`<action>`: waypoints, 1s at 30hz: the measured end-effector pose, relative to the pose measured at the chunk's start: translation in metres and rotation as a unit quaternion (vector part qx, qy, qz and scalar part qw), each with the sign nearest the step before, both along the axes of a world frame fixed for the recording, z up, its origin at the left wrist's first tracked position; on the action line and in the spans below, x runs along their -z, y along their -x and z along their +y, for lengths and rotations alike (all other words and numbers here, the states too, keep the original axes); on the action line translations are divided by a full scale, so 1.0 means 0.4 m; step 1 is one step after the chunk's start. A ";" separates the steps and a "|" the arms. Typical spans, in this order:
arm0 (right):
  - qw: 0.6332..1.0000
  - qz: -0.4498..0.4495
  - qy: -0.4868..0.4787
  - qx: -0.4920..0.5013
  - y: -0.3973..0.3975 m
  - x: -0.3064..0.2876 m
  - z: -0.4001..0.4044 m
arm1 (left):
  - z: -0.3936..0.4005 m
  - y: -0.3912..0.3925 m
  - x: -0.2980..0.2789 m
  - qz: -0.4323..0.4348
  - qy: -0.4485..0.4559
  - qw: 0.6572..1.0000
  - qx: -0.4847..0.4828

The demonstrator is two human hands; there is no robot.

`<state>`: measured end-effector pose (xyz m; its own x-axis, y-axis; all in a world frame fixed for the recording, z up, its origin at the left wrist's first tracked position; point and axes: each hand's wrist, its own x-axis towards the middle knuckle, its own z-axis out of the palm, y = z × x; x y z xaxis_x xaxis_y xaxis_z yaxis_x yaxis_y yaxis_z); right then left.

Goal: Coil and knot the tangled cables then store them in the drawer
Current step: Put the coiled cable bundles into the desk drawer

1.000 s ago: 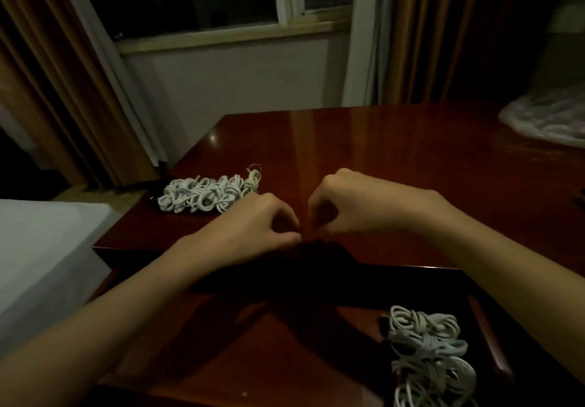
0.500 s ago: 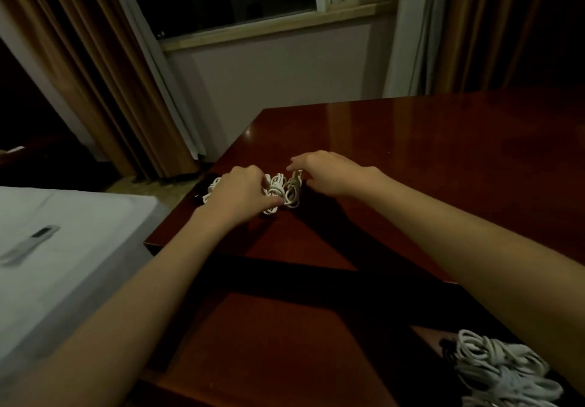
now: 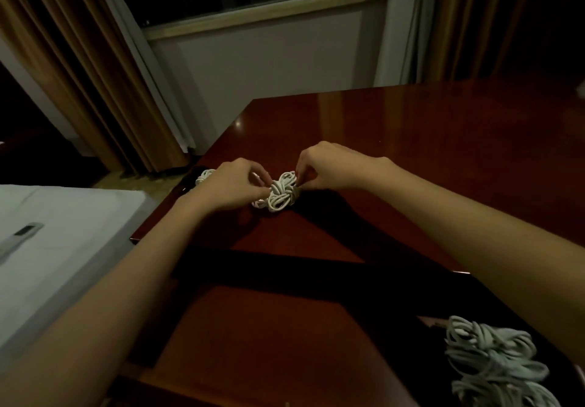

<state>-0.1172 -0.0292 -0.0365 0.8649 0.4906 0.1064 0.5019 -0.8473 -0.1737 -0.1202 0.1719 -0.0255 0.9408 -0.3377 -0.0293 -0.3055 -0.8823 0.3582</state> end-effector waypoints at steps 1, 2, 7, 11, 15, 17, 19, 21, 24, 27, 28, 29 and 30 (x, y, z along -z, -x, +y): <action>1.000 0.006 -0.007 0.003 0.008 -0.001 -0.001 | -0.006 -0.002 0.002 0.002 0.013 1.000 0.003; 1.000 0.010 -0.017 0.005 0.016 0.000 -0.001 | -0.012 -0.005 0.007 -0.004 0.022 1.000 0.005; 0.999 0.011 -0.041 0.008 0.055 0.003 0.004 | -0.026 -0.029 0.020 0.036 0.081 0.996 -0.003; 0.998 0.041 -0.050 0.006 0.078 -0.003 0.015 | -0.033 -0.038 0.015 0.072 0.045 0.996 0.039; 0.997 0.011 -0.076 0.010 0.111 0.012 0.032 | -0.024 -0.029 0.022 0.040 0.034 0.995 0.084; 0.996 0.004 -0.084 0.010 0.129 0.019 0.035 | -0.026 -0.018 0.026 0.033 0.044 0.992 0.111; 0.997 -0.001 -0.078 0.010 0.143 0.021 0.038 | -0.032 -0.004 0.030 0.025 0.053 0.990 0.132; 0.999 -0.024 -0.048 0.003 0.155 0.021 0.042 | -0.042 0.005 0.033 0.000 0.036 0.988 0.148; 0.998 -0.058 -0.024 0.005 0.174 0.031 0.040 | -0.049 0.007 0.035 -0.005 0.035 0.987 0.157; 0.998 -0.064 -0.024 0.012 0.195 0.045 0.035 | -0.044 0.006 0.032 0.023 0.048 0.984 0.169; 0.998 -0.065 -0.022 0.011 0.201 0.048 0.034 | -0.042 0.008 0.030 0.031 0.049 0.983 0.175; 0.998 -0.063 -0.022 0.009 0.208 0.046 0.033 | -0.042 0.010 0.027 0.035 0.047 0.982 0.182; 0.998 -0.060 -0.022 0.009 0.217 0.043 0.031 | -0.041 0.015 0.025 0.033 0.041 0.981 0.187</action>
